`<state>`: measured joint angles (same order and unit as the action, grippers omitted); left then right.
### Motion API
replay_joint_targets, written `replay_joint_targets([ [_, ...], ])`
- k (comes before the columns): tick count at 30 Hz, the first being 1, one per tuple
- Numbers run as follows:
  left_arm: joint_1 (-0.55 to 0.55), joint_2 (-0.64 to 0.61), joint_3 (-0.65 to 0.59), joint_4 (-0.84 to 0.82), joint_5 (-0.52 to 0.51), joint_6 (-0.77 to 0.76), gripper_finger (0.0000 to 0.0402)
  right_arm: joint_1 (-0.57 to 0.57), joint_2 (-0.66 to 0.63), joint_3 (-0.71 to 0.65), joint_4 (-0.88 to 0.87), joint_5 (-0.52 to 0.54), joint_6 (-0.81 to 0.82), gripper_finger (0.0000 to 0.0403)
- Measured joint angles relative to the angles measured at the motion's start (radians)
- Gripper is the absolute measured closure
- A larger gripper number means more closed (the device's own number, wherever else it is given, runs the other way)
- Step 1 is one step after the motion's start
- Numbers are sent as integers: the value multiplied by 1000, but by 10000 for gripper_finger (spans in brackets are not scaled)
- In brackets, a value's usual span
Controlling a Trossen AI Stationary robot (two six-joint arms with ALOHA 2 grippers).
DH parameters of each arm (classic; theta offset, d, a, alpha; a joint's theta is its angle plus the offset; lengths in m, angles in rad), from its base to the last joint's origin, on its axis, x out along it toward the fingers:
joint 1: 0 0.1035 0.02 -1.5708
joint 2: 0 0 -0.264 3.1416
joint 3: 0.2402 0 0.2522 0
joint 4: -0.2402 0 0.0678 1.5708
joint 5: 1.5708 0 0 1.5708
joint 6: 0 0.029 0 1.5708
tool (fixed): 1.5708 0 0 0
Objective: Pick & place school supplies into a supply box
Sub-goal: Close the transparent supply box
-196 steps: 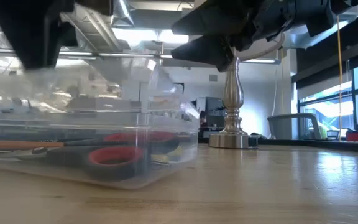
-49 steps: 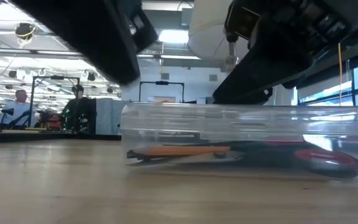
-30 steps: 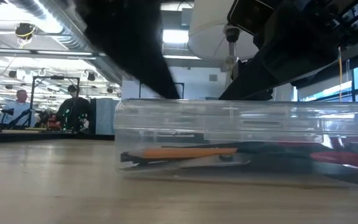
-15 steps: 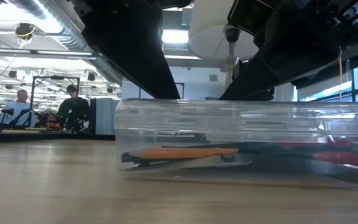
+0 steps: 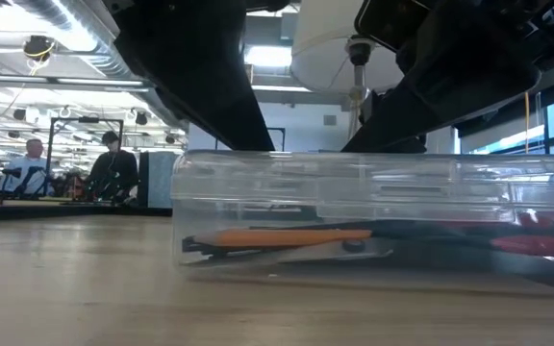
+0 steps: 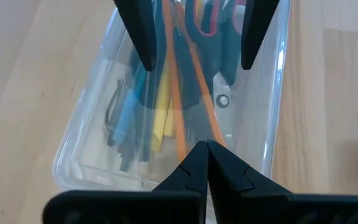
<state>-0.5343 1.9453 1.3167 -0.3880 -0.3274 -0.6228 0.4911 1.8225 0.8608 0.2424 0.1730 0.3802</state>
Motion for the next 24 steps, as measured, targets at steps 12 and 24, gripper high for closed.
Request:
replay_joint_targets([
  [12, -30, 0, -1, 2, -16, -89, 400, 0, 0, 0, 3, -3, 2, 138],
  [24, -33, 2, -2, 31, -17, -153, 401, 3, 0, 0, -10, -31, -166, 138],
])
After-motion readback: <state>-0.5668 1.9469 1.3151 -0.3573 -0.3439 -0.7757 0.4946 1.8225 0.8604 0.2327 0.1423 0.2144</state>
